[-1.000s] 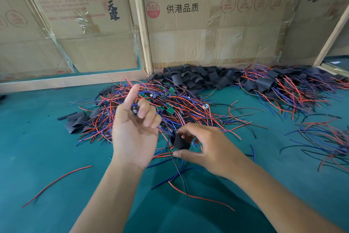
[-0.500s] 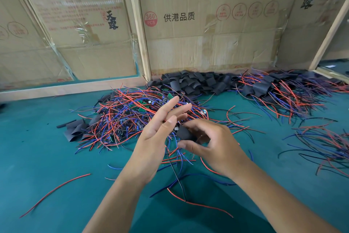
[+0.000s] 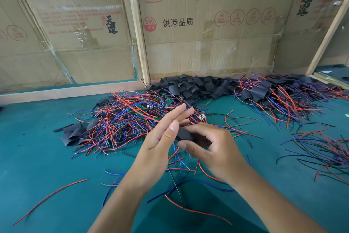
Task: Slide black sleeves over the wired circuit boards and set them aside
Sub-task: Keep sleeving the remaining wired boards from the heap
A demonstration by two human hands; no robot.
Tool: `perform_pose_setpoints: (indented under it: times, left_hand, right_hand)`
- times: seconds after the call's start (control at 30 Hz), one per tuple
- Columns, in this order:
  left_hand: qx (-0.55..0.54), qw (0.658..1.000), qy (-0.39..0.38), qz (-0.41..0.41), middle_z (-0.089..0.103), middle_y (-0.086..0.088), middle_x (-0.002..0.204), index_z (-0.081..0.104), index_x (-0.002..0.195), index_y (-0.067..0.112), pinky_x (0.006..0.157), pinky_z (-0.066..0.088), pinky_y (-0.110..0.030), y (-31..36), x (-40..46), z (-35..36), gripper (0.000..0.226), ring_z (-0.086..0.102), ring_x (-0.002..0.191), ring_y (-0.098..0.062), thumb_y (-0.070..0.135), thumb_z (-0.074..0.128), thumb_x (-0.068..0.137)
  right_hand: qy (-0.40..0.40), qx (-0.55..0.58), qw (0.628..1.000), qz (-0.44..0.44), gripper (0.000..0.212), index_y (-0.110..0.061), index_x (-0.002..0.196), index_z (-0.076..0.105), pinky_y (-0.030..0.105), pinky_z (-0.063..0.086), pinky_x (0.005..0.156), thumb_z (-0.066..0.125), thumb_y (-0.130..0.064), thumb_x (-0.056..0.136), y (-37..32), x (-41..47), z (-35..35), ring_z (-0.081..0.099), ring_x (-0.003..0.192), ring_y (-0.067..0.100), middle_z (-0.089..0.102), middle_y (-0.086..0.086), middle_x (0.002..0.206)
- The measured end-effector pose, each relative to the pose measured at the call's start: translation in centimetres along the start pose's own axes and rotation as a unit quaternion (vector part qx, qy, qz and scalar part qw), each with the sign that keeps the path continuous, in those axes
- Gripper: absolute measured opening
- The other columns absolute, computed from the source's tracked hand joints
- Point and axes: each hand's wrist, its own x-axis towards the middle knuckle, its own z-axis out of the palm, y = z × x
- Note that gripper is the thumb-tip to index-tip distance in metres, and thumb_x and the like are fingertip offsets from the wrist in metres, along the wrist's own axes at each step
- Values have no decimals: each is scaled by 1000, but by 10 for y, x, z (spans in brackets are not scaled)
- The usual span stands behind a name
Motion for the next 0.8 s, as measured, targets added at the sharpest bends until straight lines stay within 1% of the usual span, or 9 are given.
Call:
perform_pose_setpoints:
  times: [0.07, 0.17, 0.27, 0.4, 0.5, 0.57, 0.67, 0.73, 0.8]
  left_hand:
    - [-6, 1000, 2, -12, 57, 6, 144, 51, 143, 27, 116, 32, -45, 1, 1, -1, 46, 47, 138, -19, 39, 37, 101]
    - [-20, 999, 12, -33, 61, 8, 139, 54, 137, 28, 114, 34, -52, -1, 6, -5, 48, 53, 133, -20, 30, 33, 94]
    - [-53, 997, 23, -42, 63, 5, 137, 57, 134, 24, 110, 38, -47, -7, 6, -5, 53, 53, 133, -19, 17, 30, 89]
    - [-94, 994, 24, -45, 63, 1, 137, 60, 134, 19, 100, 45, -29, -10, 4, -4, 57, 54, 132, -16, 11, 33, 84]
    - [-124, 990, 21, -56, 65, -1, 135, 61, 132, 16, 88, 49, -18, -10, 5, -3, 58, 58, 126, -14, 11, 36, 80]
    - [-139, 988, 24, -67, 66, -2, 133, 62, 130, 16, 80, 50, -17, -8, 5, -3, 58, 62, 118, -12, 10, 38, 77]
    - [-166, 981, 25, -100, 66, 1, 133, 62, 129, 17, 73, 49, -22, -5, 5, -4, 60, 64, 108, -10, 11, 40, 73]
    - [-189, 973, 18, -130, 64, 5, 135, 61, 131, 20, 71, 49, -22, -4, 5, -5, 61, 65, 104, -8, 13, 42, 73]
    - [-217, 964, 15, -153, 62, 7, 139, 59, 134, 20, 73, 49, -25, -4, 4, -6, 61, 64, 107, -9, 14, 43, 75]
  right_hand:
    - [-1, 5, 1000, 8, 27, -31, 101, 72, 25, 45, 61, 67, -54, 88, -1, 0, -1, 59, 70, 14, 62, -12, 80]
    - [0, -2, 1000, 3, 27, -35, 107, 70, 29, 48, 62, 66, -54, 88, -1, -1, -1, 60, 69, 13, 60, -16, 81]
    - [2, -4, 1000, 6, 30, -36, 111, 70, 30, 50, 64, 67, -55, 87, -2, 0, -1, 61, 72, 14, 61, -14, 84]
    - [2, -29, 999, -14, 33, -30, 112, 73, 11, 40, 69, 69, -51, 88, -1, 0, -2, 63, 81, 7, 64, -19, 90]
    - [2, -52, 998, -26, 34, -27, 113, 73, 10, 39, 70, 69, -49, 88, -1, 1, -3, 61, 83, 6, 64, -14, 90]
    - [1, -59, 998, -29, 34, -26, 113, 73, 12, 39, 70, 70, -48, 88, -1, 1, -3, 60, 82, 5, 63, -13, 89]
    - [1, -61, 998, -32, 35, -24, 113, 72, 22, 47, 70, 69, -49, 89, -3, 0, -2, 60, 81, 9, 63, -9, 89]
    - [1, -64, 997, -34, 36, -20, 113, 72, 27, 49, 70, 69, -46, 89, -4, -1, -2, 60, 81, 10, 64, -7, 89]
    - [2, -76, 996, -40, 36, -18, 113, 72, 29, 49, 70, 69, -44, 88, -6, 0, -2, 58, 78, 10, 63, -5, 87]
